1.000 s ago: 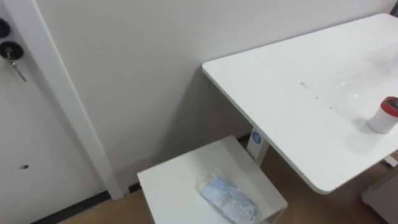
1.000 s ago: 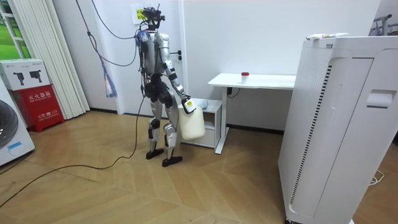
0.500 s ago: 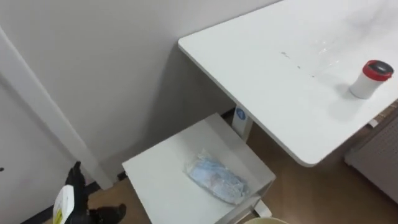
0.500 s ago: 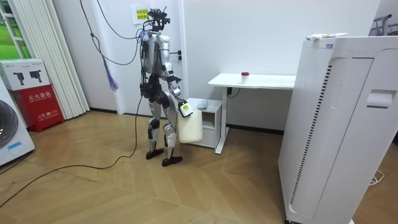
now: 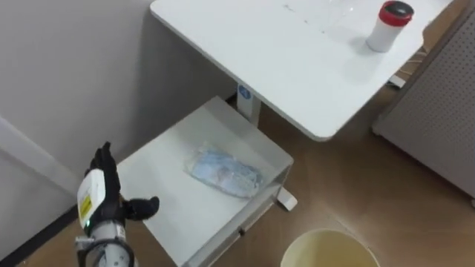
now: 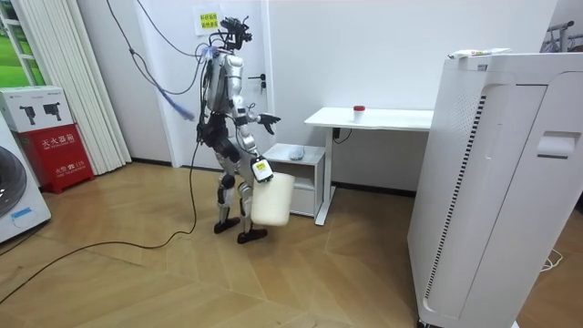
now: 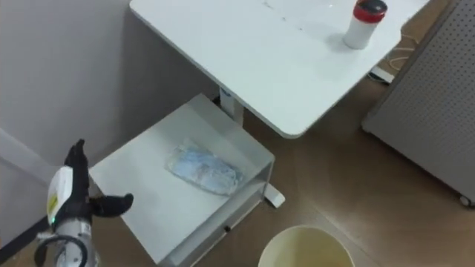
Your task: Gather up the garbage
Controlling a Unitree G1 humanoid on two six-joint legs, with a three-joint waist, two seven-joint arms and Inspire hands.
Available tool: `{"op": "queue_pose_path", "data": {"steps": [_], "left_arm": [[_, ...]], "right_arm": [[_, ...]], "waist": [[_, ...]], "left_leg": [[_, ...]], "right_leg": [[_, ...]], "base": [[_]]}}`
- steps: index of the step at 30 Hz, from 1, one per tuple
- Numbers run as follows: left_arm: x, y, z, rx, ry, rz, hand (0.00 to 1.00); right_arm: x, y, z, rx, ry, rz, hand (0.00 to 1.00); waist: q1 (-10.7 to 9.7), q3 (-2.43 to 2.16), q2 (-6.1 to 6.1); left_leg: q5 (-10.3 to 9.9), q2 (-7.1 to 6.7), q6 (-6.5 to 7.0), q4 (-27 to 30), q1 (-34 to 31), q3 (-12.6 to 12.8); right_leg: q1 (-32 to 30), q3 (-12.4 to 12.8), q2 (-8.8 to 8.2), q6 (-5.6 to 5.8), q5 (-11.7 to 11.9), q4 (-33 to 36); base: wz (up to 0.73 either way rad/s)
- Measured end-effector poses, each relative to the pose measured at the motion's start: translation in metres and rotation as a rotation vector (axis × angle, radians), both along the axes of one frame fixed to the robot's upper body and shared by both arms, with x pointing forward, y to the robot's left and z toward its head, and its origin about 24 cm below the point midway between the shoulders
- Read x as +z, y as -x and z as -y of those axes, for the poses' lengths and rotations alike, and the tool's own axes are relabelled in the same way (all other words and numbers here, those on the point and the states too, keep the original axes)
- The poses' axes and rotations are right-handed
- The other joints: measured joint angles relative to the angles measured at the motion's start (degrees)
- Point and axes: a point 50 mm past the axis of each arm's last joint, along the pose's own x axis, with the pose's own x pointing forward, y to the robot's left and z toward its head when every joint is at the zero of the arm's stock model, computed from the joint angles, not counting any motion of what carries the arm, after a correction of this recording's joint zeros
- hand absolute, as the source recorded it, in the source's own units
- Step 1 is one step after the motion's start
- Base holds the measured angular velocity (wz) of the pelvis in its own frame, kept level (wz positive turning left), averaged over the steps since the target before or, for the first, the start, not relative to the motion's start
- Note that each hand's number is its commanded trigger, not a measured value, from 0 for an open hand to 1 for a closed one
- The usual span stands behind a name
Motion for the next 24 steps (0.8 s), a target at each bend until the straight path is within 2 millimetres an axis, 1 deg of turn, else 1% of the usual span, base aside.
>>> {"op": "queue_pose_path", "data": {"steps": [1,2,4,5,6,7,8,11,14,15,16,18,19,20,24], "left_arm": [[0.003,-0.002,0.001,-0.002,-0.004,0.014,0.0],[0.003,-0.003,0.001,-0.003,-0.012,0.018,0.0],[0.008,-0.01,0.002,-0.003,-0.026,0.026,0.0],[0.01,-0.012,0.003,-0.011,-0.035,0.03,0.0],[0.014,-0.017,0.006,-0.023,-0.044,0.041,0.0],[0.016,-0.019,0.007,-0.03,-0.051,0.054,0.0],[0.018,-0.02,0.008,-0.033,-0.057,0.06,0.0],[0.019,-0.025,0.01,-0.062,-0.087,0.051,0.0],[0.022,-0.03,0.014,-0.081,-0.121,0.05,0.0],[0.023,-0.031,0.015,-0.085,-0.126,0.05,0.0],[0.025,-0.033,0.016,-0.093,-0.134,0.051,0.0],[0.026,-0.034,0.016,-0.098,-0.135,0.058,0.0],[0.026,-0.034,0.014,-0.095,-0.139,0.06,0.0],[0.027,-0.034,0.011,-0.089,-0.146,0.059,0.0],[0.027,-0.034,0.004,-0.077,-0.172,0.045,0.0]], "right_arm": [[0.0,0.002,0.003,-0.01,0.02,-0.007,1.0],[0.001,0.002,0.005,-0.013,0.028,-0.011,1.0],[-0.001,0.006,0.004,0.021,0.051,-0.042,1.0],[-0.002,0.008,0.004,0.032,0.055,-0.053,1.0],[-0.004,0.011,0.003,0.057,0.064,-0.078,1.0],[-0.005,0.014,0.002,0.09,0.074,-0.105,1.0],[-0.007,0.016,0.0,0.129,0.084,-0.132,1.0],[-0.01,0.018,-0.005,0.219,0.101,-0.179,1.0],[-0.011,0.019,-0.01,0.287,0.105,-0.204,1.0],[-0.012,0.019,-0.011,0.298,0.104,-0.209,1.0],[-0.012,0.02,-0.012,0.304,0.102,-0.216,1.0],[-0.013,0.02,-0.013,0.321,0.102,-0.229,1.0],[-0.013,0.021,-0.014,0.335,0.096,-0.239,1.0],[-0.014,0.02,-0.015,0.348,0.089,-0.241,1.0],[-0.014,0.02,-0.016,0.346,0.085,-0.24,1.0]], "waist": [[-0.67,0.06,0.07],[-0.92,0.12,0.17],[-2.47,0.62,0.28],[-2.75,0.73,0.23],[-3.12,1.01,0.31],[-3.26,1.06,0.37],[-3.48,1.07,0.38],[-4.34,1.11,0.44],[-5.28,1.17,0.5],[-5.4,1.17,0.5],[-5.47,1.29,0.55],[-5.71,1.31,0.53],[-5.93,1.32,0.55],[-6.17,1.37,0.65],[-6.87,1.46,0.72]], "left_leg": [[-0.47,0.36,-0.08,1.21,-0.96,0.42],[-0.73,0.67,-0.14,1.82,-1.4,0.63],[-1.39,0.96,-0.37,4.13,-3.22,0.71],[-1.58,1.01,-0.36,4.33,-3.58,0.84],[-1.86,1.31,-0.38,5.22,-4.65,1.14],[-2.38,1.91,-0.5,6.23,-5.82,1.48],[-2.82,2.05,-0.72,7.04,-6.9,1.65],[-3.06,2.73,-0.92,8.48,-8.84,2.28],[-3.25,2.78,-0.96,10.23,-10.74,2.48],[-3.31,2.8,-0.99,10.35,-11.14,2.5],[-3.51,2.89,-1.06,10.89,-11.6,2.51],[-3.76,2.94,-1.01,11.52,-12.28,2.81],[-3.92,3.05,-0.96,11.99,-12.94,2.98],[-4.02,3.57,-0.91,12.44,-13.74,3.13],[-4.34,4.18,-1.0,14.1,-15.74,3.23]], "right_leg": [[-1.07,0.51,0.25,-0.08,-0.2,0.98],[-1.5,0.7,0.49,-0.1,-0.2,1.24],[-3.25,0.94,0.81,-0.5,-0.54,2.67],[-3.85,1.01,0.82,-0.56,-0.66,2.88],[-4.95,1.18,0.99,-0.69,-0.75,3.58],[-6.27,1.56,1.33,-0.86,-0.87,4.2],[-7.51,2.02,1.72,-1.04,-0.98,5.04],[-9.8,2.5,1.99,-1.35,-1.17,6.69],[-11.96,2.7,1.92,-1.72,-1.5,8.37],[-12.37,2.78,1.92,-1.8,-1.56,8.73],[-12.9,2.88,1.97,-1.9,-1.64,9.19],[-13.9,3.28,2.02,-1.99,-1.8,10.1],[-14.72,3.52,2.02,-2.01,-1.82,10.68],[-15.54,3.65,2.16,-1.99,-1.77,10.85],[-17.38,3.88,2.72,-2.21,-1.43,11.69]], "base": [[-0.17],[-0.23],[-0.14],[-0.08],[-0.16],[-0.27],[-0.24],[-0.1],[0.0],[-0.04],[-0.06],[-0.08],[-0.08],[-0.07],[-0.06]]}}
